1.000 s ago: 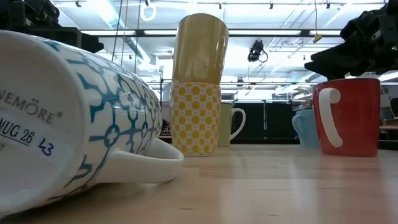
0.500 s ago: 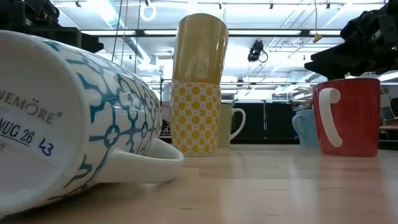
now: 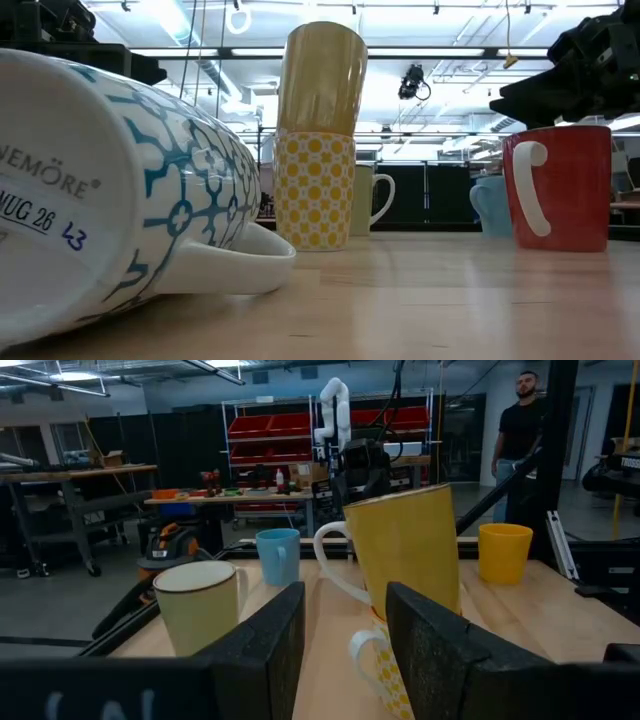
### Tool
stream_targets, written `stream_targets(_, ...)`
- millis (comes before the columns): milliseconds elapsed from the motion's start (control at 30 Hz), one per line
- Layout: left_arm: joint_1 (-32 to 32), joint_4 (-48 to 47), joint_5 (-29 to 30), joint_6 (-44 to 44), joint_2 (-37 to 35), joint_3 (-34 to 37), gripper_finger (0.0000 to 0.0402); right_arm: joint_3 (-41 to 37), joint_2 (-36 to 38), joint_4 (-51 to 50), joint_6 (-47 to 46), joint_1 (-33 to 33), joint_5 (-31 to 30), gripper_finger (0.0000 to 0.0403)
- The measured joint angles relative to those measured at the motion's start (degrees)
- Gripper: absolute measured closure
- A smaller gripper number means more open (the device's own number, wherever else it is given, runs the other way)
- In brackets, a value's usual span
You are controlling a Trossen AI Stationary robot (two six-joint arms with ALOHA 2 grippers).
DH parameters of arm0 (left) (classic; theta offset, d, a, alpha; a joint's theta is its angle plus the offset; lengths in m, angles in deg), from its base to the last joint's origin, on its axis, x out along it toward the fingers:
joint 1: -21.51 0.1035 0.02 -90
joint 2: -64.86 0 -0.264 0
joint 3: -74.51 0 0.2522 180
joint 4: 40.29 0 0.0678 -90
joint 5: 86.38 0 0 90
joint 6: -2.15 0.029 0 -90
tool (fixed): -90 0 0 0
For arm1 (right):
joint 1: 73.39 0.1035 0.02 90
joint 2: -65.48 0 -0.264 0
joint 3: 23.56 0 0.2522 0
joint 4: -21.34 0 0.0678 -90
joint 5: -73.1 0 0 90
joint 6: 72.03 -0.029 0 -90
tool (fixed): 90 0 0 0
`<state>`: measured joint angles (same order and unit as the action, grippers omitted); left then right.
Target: Place coffee mugs
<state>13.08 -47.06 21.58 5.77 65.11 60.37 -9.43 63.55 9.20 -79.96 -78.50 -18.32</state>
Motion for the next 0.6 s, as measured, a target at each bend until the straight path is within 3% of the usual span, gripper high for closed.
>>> stream_targets(600, 0.0, 0.0, 0.0, 0.0, 0.0, 0.0, 0.0253, 0.0, 0.0, 0.0, 0.1, 0.0, -1.9, 0.0239)
